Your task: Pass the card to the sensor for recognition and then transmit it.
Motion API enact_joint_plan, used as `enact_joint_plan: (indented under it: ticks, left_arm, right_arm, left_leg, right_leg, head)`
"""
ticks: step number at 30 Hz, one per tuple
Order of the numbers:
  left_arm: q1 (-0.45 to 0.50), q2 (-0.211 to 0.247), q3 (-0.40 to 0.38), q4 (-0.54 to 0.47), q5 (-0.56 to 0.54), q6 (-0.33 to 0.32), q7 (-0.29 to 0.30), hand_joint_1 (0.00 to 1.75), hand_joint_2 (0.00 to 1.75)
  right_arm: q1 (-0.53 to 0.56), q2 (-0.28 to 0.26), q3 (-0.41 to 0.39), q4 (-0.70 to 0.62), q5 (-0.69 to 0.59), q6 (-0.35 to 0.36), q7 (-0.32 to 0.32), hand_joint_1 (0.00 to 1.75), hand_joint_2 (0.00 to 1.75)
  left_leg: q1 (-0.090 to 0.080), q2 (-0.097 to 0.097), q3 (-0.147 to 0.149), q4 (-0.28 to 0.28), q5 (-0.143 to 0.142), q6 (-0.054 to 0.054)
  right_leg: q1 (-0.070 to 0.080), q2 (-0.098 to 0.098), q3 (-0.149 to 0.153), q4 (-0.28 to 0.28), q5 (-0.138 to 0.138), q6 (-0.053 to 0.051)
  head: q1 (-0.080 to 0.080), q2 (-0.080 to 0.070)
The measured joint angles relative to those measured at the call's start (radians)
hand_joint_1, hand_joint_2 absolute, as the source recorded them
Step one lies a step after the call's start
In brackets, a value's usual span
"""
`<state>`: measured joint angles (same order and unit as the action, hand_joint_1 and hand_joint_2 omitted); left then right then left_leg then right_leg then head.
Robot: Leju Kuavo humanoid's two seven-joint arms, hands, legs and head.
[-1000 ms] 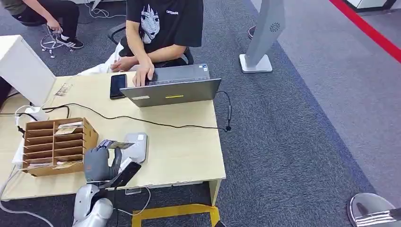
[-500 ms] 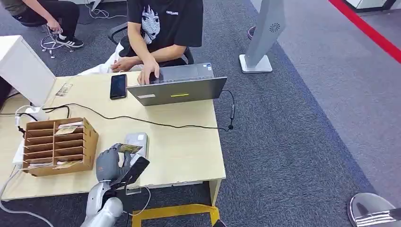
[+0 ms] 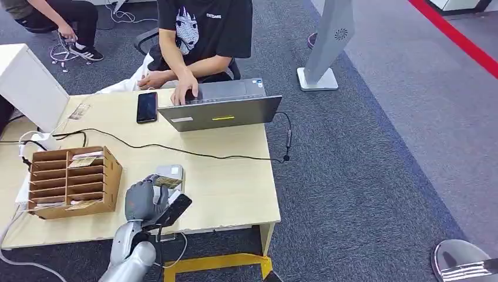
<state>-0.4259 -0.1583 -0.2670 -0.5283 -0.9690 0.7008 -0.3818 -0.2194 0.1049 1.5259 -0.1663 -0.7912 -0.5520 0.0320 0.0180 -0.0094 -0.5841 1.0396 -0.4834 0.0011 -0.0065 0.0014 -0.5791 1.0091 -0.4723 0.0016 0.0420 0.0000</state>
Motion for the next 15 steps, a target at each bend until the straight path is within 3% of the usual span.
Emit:
enact_joint_plan:
  ticks: [9,12,15]
  left_arm:
    - [0.008,0.010,0.005,-0.050,0.009,0.000,-0.028,1.75,1.75]
    - [0.031,0.015,0.035,-0.150,0.060,0.000,-0.071,1.75,1.75]
    - [0.055,0.059,0.039,-0.318,0.099,0.000,-0.002,1.75,1.75]
  right_arm:
    - [0.004,0.000,0.000,0.000,0.003,-0.001,0.005,0.00,1.75]
    - [0.012,0.000,0.000,0.001,-0.003,-0.005,0.014,0.00,1.75]
    - [0.028,-0.001,-0.001,0.005,-0.009,-0.006,0.018,0.00,1.75]
  left_leg:
    - [0.000,0.000,0.000,0.000,0.000,0.000]
    - [0.000,0.000,0.000,0.000,0.000,0.000]
    - [0.001,0.001,0.000,0.000,0.000,0.000]
  right_leg:
    - [0.000,0.000,0.000,0.000,0.000,0.000]
    - [0.000,0.000,0.000,0.000,0.000,0.000]
    - [0.000,0.000,0.000,0.000,0.000,0.000]
  head:
    - [0.000,0.000]
    - [0.000,0.000]
    - [0.000,0.000]
